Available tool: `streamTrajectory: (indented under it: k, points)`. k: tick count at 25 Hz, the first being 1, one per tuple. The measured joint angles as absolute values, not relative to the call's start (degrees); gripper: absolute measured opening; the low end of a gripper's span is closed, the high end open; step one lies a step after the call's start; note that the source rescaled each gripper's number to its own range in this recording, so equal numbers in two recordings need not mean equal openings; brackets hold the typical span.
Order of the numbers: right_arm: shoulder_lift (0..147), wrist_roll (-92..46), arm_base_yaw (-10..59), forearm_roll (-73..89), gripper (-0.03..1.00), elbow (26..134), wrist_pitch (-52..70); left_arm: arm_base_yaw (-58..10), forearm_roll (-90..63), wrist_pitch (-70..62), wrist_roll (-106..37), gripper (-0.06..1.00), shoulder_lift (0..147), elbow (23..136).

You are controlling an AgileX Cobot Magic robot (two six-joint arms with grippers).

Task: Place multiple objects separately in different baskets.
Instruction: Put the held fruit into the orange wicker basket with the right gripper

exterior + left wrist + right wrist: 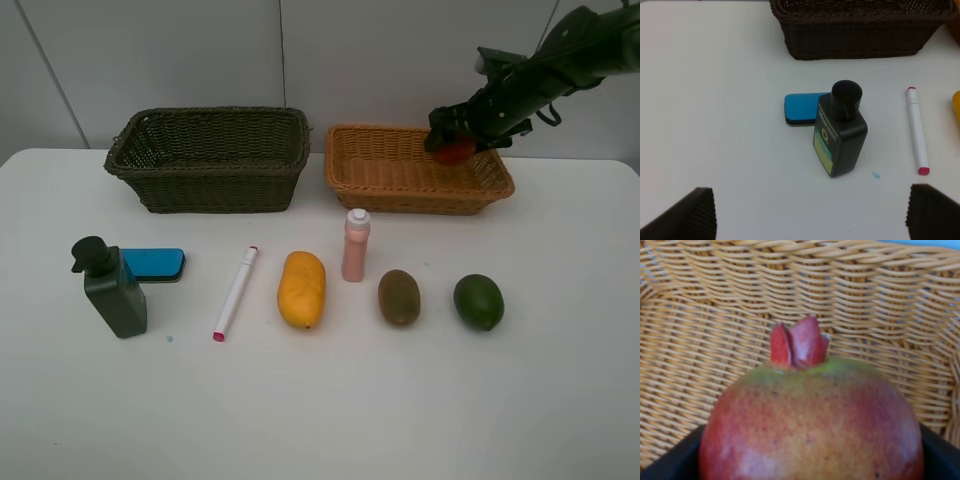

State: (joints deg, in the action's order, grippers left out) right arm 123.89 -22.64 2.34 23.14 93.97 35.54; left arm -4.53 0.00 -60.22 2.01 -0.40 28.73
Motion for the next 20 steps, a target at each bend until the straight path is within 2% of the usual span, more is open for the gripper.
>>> streamTrajectory:
  k: [4, 6, 8, 20]
  points:
    - [123.89, -22.64, 2.34, 23.84, 0.79, 93.97, 34.73, -4.53, 0.0, -60.22, 2.01, 1.0, -0.4, 28.73]
    - [123.89, -22.64, 2.34, 22.9, 0.92, 93.97, 34.2, -4.53, 0.0, -60.22, 2.01, 1.0, -0.4, 28.73]
    - [123.89, -22.64, 2.34, 22.61, 0.97, 94.17, 33.99, -4.53, 0.0, -60.22, 2.01, 1.0, -0.4, 28.73]
    - [123.89, -23.06, 2.34, 23.46, 1.0, 94.33, 33.97, -4.53, 0.0, -60.22, 2.01, 1.0, -0.4, 28.73]
